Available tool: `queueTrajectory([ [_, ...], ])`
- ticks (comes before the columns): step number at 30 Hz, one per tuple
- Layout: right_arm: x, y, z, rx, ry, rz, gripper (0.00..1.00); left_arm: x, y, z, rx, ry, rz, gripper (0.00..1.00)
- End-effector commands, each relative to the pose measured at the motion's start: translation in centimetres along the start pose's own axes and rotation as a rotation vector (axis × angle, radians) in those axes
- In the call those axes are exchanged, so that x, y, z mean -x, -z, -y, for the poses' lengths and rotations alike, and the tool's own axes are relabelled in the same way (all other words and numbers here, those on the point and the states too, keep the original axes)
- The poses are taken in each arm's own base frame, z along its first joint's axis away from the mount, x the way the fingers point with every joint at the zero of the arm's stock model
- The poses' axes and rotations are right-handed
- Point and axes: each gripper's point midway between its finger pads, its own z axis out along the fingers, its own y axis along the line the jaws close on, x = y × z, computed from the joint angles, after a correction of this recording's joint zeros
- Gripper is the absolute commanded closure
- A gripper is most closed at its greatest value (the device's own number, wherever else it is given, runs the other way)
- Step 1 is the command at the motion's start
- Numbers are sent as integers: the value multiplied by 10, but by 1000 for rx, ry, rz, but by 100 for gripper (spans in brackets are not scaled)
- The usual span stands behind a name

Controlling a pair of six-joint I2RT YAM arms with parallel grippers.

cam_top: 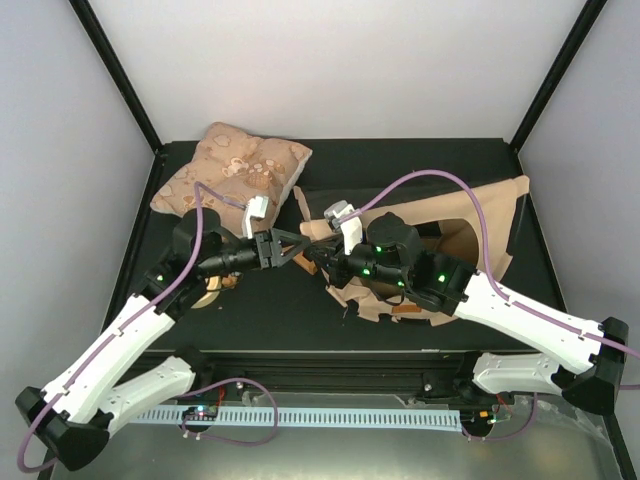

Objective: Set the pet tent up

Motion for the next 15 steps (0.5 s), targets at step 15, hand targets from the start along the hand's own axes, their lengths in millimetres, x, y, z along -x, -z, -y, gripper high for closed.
queueTrajectory([
  [15, 6, 2, -3, 17, -6, 14, 99, 22, -9, 17, -35, -30, 41, 91],
])
